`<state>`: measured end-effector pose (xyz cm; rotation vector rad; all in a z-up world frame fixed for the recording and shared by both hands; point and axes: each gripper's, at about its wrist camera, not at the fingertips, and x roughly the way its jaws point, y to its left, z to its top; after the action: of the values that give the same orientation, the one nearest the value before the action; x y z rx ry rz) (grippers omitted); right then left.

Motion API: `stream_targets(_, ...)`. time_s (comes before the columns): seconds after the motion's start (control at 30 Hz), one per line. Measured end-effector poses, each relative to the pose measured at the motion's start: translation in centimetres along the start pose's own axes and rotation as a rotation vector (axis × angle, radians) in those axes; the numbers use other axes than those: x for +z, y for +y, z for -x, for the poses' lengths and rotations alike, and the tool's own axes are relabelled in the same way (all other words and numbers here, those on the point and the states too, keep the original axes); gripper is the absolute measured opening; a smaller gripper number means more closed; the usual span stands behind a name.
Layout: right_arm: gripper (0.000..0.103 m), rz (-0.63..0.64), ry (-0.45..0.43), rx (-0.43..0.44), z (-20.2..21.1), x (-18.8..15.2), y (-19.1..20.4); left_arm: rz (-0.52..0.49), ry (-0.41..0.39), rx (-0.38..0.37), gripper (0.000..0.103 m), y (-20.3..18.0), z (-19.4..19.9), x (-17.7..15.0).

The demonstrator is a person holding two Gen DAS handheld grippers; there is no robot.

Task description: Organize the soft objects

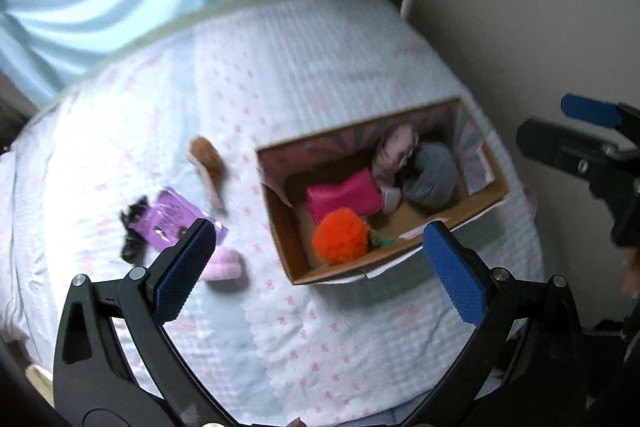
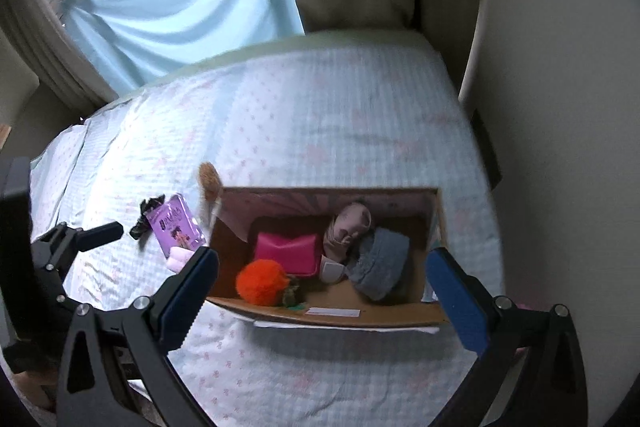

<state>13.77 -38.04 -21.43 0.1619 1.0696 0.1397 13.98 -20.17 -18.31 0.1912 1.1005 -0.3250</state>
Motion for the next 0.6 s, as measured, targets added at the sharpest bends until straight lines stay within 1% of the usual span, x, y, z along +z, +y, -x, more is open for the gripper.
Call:
stream_targets(0.13, 0.103, 0.032, -0.062, -0.021, 4.8, 0.4, 2.7, 0.05, -0.12, 0.012, 0.103, 1.3, 6.1, -0.3)
stream_targets(0.2, 0.103, 0.044, -0.095, -0.019, 6.8, 0.5, 3.9, 0.067, -0.161, 0.027, 0.103, 2.0, 8.2, -0.6)
stream_targets(0.27, 0.103, 0.059, -0.135, -0.017, 8.9, 0.6, 5.4, 0.079, -0.208, 0.075, 0.103, 2.9, 10.4, -1.3)
stream_targets(0.33, 0.103, 0.067, -0.187, -0.033, 10.7, 0.5, 6.7, 0.101, -0.251, 0.118, 0.103, 4.0, 12.1, -2.4)
stream_targets(0.37, 0.103, 0.074, -0.208, -0.033, 11.5, 0.3, 7.5, 0.115, -0.267, 0.132, 0.103, 4.5, 12.8, -3.0)
stream_targets(0.43, 0.103, 0.085, -0.224, -0.014, 12.1, 0.1, 8.6, 0.152, -0.285, 0.15, 0.103, 5.9, 14.0, -4.2)
stream_targets(0.6, 0.103, 0.126, -0.254, 0.047, 12.3, -1.0, 11.2, 0.222, -0.303, 0.218, 0.103, 9.4, 16.3, -7.0)
